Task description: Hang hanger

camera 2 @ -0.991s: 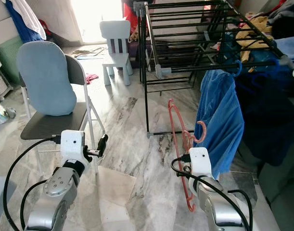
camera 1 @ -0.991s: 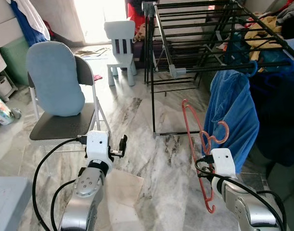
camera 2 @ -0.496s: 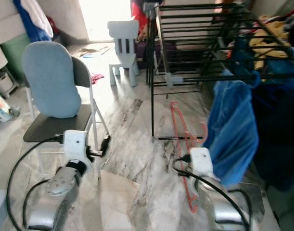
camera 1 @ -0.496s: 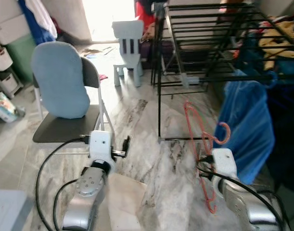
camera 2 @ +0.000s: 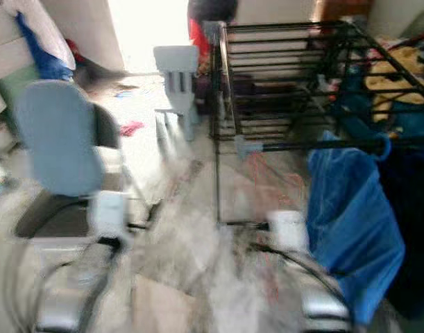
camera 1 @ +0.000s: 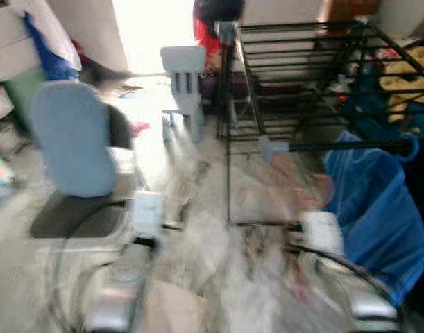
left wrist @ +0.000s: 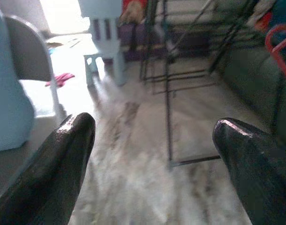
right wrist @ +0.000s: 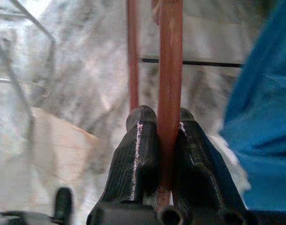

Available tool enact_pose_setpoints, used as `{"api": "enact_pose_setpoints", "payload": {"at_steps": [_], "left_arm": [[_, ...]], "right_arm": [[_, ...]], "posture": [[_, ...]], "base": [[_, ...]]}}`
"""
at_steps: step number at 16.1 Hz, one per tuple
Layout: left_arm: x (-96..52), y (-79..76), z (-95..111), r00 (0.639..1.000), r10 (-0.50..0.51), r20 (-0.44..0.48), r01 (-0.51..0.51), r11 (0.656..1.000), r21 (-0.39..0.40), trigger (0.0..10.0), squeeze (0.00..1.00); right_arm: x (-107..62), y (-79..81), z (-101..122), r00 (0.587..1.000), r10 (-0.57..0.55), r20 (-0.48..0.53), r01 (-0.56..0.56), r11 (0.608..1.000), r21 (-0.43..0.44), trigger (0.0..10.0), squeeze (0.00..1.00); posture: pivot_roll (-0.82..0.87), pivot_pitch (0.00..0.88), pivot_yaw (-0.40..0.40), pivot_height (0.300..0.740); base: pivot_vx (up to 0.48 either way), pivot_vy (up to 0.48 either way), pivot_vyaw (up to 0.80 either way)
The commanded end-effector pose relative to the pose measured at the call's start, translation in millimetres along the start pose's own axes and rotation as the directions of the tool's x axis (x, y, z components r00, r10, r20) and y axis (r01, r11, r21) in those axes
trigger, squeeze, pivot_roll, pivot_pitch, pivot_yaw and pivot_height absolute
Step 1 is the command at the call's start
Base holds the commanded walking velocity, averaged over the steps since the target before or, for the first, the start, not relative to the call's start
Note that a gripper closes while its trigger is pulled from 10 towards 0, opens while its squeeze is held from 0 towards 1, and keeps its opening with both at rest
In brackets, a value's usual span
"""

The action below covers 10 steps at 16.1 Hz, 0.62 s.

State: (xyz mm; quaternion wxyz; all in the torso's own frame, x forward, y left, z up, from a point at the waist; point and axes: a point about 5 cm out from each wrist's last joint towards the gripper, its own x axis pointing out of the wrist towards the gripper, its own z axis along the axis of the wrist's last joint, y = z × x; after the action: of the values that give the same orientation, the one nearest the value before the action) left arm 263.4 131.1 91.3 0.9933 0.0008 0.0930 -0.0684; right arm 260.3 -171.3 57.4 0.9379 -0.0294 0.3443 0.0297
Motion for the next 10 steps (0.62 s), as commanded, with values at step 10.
{"api": "enact_pose_setpoints", "payload": {"at_steps": [10], "left_arm": [[-0.5,-6.1,4.4,1.0,-0.016,0.019,0.016,0.999,-0.048,10.0,0.0]], "right_arm": [[0.9,-2.0,12.4,0.998,0.014,0.056,-0.007,0.993,-0.119,10.0,0.0]], "posture": [[-0.1,0.0,0.025,0.74]], "base": [[0.213,0.0,0.0]]}}
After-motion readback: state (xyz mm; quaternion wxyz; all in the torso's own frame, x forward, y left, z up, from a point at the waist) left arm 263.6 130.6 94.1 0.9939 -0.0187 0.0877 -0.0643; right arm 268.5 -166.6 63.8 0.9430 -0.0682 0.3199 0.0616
